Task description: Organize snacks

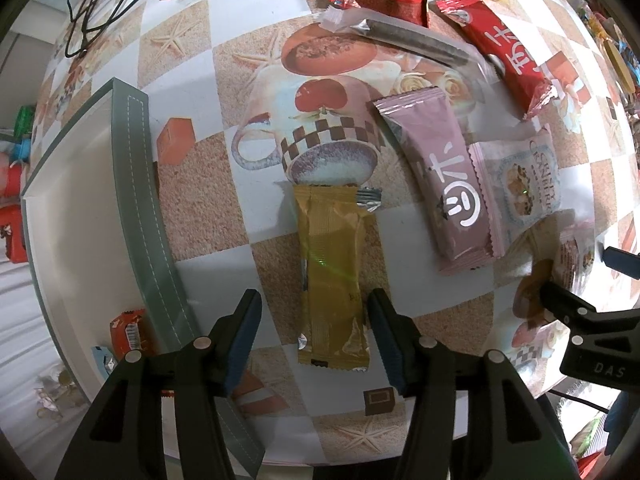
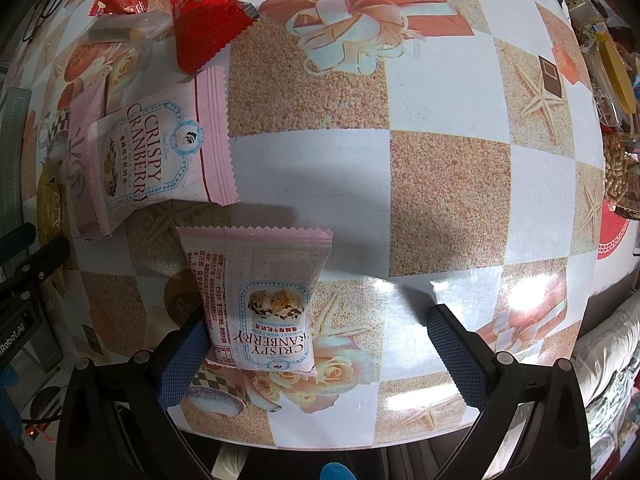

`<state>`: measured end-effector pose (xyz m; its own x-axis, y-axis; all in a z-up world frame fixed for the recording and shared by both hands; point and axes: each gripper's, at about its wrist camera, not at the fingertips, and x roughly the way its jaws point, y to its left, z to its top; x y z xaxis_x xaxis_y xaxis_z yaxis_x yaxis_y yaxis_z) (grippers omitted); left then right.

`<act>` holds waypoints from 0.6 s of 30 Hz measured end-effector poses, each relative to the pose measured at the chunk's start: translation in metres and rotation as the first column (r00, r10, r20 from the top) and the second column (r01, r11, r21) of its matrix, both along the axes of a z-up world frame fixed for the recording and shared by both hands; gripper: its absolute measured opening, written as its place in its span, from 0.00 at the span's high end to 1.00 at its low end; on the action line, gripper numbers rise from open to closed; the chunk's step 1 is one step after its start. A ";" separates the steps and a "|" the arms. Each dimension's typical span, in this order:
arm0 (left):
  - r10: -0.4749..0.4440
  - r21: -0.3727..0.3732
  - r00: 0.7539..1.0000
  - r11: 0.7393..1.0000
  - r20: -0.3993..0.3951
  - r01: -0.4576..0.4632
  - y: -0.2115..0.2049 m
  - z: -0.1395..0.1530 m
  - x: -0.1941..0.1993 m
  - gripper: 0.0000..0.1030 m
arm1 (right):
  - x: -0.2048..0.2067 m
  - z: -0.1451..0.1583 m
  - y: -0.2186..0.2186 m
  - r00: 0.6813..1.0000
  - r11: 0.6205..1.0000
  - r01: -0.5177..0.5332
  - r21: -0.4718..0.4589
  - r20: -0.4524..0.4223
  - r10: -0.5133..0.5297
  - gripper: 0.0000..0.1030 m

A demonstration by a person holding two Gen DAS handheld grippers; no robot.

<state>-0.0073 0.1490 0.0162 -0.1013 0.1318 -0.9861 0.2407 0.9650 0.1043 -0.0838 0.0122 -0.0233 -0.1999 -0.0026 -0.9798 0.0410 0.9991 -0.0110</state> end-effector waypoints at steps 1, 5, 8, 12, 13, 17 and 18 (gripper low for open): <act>-0.002 0.000 1.000 1.000 0.000 0.002 0.000 -0.003 -0.001 0.42 | 0.000 0.000 0.000 1.000 1.000 0.000 0.000 0.000 0.000 0.00; -0.010 0.004 1.000 1.000 0.001 0.010 -0.002 -0.006 -0.001 0.41 | 0.001 0.000 0.001 1.000 1.000 0.000 0.000 0.007 0.000 0.00; -0.009 0.007 1.000 1.000 0.003 0.009 -0.001 -0.006 -0.002 0.41 | 0.001 0.001 0.000 1.000 1.000 -0.001 0.000 0.014 0.001 0.00; -0.009 0.008 1.000 1.000 0.002 0.009 -0.001 -0.007 -0.003 0.39 | -0.001 0.002 0.000 1.000 1.000 -0.003 -0.001 0.026 0.003 0.00; -0.009 0.008 1.000 1.000 0.003 0.009 -0.001 -0.007 -0.003 0.39 | -0.002 0.002 0.000 1.000 1.000 -0.003 -0.001 0.028 0.003 0.00; -0.009 0.008 1.000 1.000 0.004 0.009 0.000 -0.008 -0.003 0.39 | -0.002 0.003 0.000 0.999 1.000 -0.005 -0.002 0.036 0.005 0.00; -0.010 0.008 1.000 1.000 0.005 0.009 0.000 -0.008 -0.003 0.38 | -0.001 0.003 0.000 0.999 1.000 -0.005 -0.002 0.038 0.005 0.00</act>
<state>-0.0100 0.1493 0.0085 -0.0953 0.1411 -0.9854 0.2494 0.9617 0.1136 -0.0853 0.0122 -0.0202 -0.1628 -0.0053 -0.9866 0.0368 0.9993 -0.0114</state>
